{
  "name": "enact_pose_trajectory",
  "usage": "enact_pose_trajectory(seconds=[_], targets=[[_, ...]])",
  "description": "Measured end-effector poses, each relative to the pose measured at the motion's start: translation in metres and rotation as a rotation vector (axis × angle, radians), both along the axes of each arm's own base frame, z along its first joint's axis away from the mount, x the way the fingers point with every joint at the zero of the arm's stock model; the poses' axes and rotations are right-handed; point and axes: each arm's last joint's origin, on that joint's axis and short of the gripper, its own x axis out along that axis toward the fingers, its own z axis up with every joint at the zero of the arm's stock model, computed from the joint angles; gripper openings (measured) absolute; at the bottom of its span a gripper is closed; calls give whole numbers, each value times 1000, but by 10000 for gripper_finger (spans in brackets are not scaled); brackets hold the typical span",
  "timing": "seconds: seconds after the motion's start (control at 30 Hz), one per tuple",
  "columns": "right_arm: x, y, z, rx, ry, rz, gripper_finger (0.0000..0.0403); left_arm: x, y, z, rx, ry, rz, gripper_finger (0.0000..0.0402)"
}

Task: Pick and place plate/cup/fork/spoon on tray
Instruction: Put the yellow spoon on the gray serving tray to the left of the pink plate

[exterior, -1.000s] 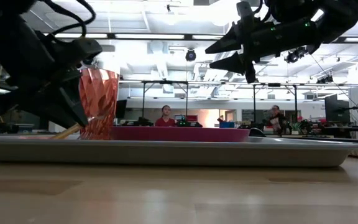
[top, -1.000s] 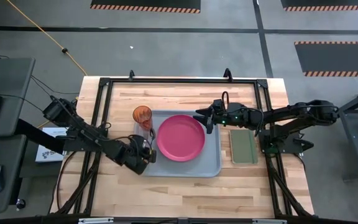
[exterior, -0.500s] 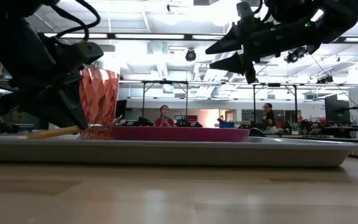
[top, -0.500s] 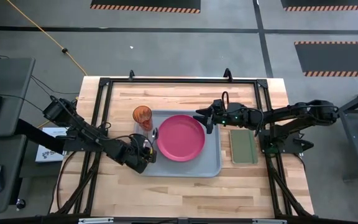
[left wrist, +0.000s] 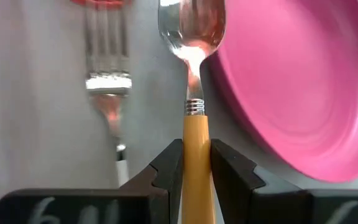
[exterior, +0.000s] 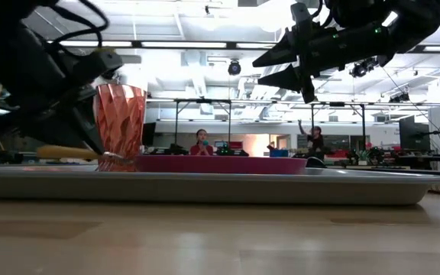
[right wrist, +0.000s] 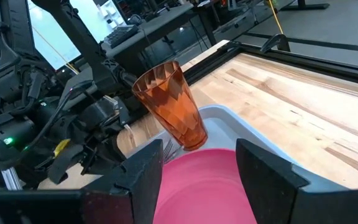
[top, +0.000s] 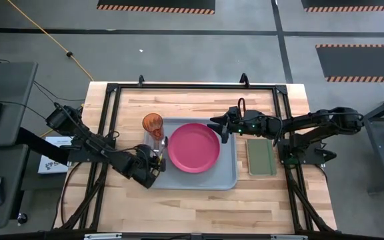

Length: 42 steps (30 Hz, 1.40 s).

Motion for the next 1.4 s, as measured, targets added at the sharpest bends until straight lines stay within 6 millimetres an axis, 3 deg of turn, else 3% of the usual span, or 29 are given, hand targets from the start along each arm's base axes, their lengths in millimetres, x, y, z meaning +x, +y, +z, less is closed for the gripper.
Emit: enact_pose_trajectory(seconds=[0.27, 0.6, 0.77, 0.93, 1.1, 1.23, 1.4], targets=[[0, 0, 0, 0, 0, 0, 195, -9, -3, -4, -6, -14, 104, 70], [0, 0, 0, -1, 4, -7, 195, 3, -5, -9, 13, -18, 13, 70], [0, 0, -1, 0, 8, -7, 195, -3, 4, 6, 32, 16, -15, 70], [0, 0, 0, -1, -1, -7, 195, -8, 11, 21, 139, 108, -218, 69], [0, 0, 0, 0, -7, -8, 195, -1, 23, 20, 138, 269, -489, 49], [0, 0, 0, 1, -7, -8, 195, 1, 30, 19, 218, 372, -728, 8], [0, 0, 0, 0, -7, -10, 195, 4, 33, 20, 283, 435, -937, 1]])
